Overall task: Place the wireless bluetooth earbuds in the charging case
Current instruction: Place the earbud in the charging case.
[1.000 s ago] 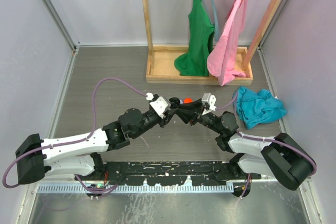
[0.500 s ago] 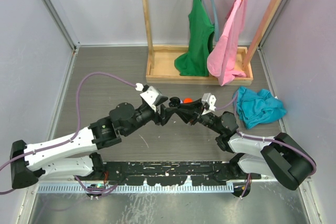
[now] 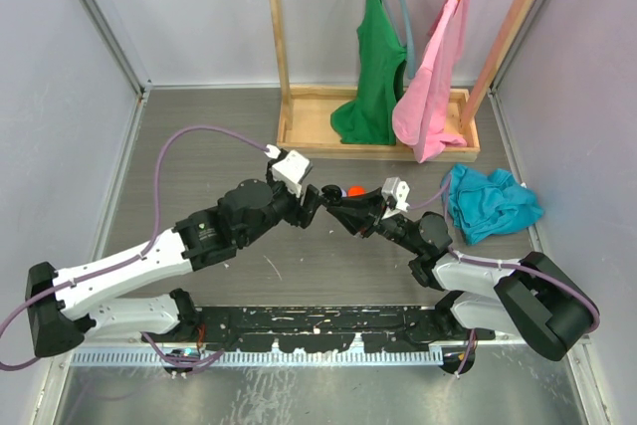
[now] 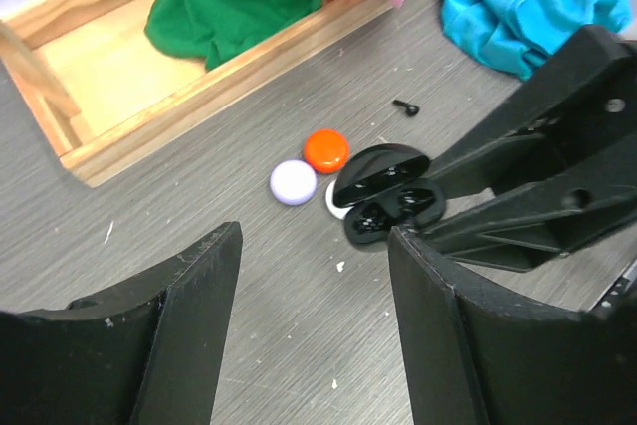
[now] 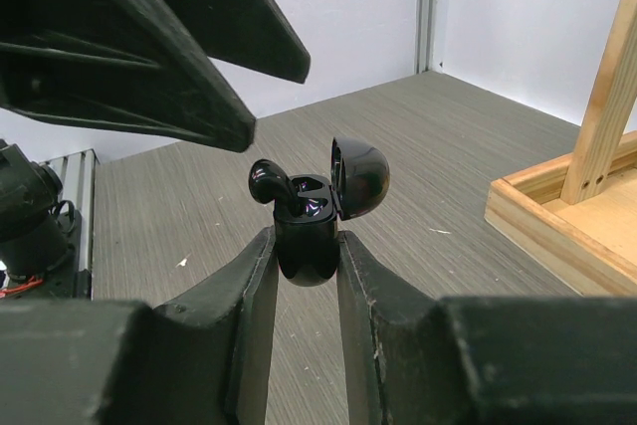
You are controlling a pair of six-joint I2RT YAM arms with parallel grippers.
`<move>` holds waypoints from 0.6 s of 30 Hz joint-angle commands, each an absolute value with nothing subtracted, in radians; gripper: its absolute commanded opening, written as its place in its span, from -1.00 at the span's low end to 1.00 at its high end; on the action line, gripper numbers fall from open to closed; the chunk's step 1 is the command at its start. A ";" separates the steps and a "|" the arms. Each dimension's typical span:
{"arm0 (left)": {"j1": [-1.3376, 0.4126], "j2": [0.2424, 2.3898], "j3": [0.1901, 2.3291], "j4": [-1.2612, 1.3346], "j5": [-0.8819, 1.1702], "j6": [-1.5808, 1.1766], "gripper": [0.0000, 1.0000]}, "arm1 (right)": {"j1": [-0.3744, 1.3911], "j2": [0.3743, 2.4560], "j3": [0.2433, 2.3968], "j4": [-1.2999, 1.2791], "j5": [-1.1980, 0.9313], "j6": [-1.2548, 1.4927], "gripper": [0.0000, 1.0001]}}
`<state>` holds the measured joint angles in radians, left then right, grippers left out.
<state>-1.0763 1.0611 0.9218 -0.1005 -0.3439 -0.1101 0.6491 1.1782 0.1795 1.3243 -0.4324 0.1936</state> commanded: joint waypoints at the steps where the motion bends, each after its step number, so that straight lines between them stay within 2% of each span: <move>1: -1.023 1.054 0.963 -0.115 -0.298 -0.141 0.25 | 0.651 1.167 0.183 1.394 -0.450 0.183 -0.98; 18: -0.951 1.091 0.971 -0.136 -0.086 -0.137 0.33 | 0.652 1.176 0.186 1.410 -0.466 0.198 -0.98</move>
